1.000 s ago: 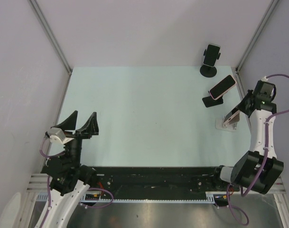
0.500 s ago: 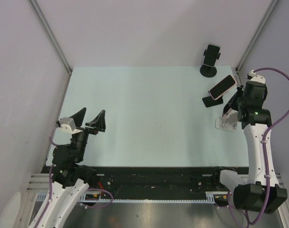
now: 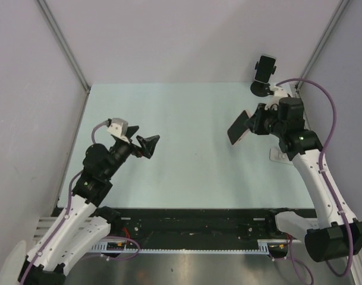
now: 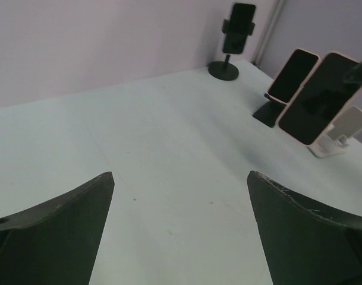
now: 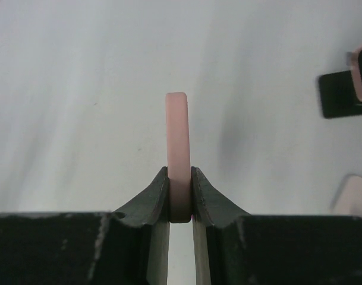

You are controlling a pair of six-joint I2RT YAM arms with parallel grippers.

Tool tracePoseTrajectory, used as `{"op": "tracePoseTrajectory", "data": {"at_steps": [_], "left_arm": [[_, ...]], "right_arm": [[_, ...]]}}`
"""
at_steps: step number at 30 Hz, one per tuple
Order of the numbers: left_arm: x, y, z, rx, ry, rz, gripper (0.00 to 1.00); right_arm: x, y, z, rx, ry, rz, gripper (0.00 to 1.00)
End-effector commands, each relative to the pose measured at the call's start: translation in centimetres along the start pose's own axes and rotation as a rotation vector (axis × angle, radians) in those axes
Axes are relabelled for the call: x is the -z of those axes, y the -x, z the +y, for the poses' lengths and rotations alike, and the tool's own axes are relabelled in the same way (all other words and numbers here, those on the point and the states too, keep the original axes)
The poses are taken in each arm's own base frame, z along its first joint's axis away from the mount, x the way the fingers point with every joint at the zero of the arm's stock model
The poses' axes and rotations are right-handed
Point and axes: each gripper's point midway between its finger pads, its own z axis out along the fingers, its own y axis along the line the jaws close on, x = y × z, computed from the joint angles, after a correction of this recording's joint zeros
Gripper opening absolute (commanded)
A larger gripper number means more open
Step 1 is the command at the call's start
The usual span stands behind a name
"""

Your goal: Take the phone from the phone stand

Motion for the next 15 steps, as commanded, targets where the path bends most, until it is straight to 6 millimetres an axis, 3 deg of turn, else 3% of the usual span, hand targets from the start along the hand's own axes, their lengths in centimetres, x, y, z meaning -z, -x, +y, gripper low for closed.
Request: {"op": "tracePoseTrajectory", "data": {"at_steps": [1,2,8,15], "left_arm": [[-1.3,0.8,-4.1,0.014,-0.172,0.041,1.00],[-2.0,-0.4,-5.2,0.018,-0.204,0.084,1.00],[-3.7,-2.6,-9.4,-0.013,-0.282,0.171,1.00],[-4.9,-4.6,-11.6,-0.026,-0.276,0.246,1.00]], "right_arm": [[-0.8,1.3,7.0,0.014,0.269,-0.027,0.00],[-1.4,0.9,7.8,0.015,0.301,-0.013,0.00],[-2.0,-2.1,13.3,-0.020,0.514,0.101,0.00],[-2.8,-5.6,17.4,-0.043,0.605,0.220,0.00]]}}
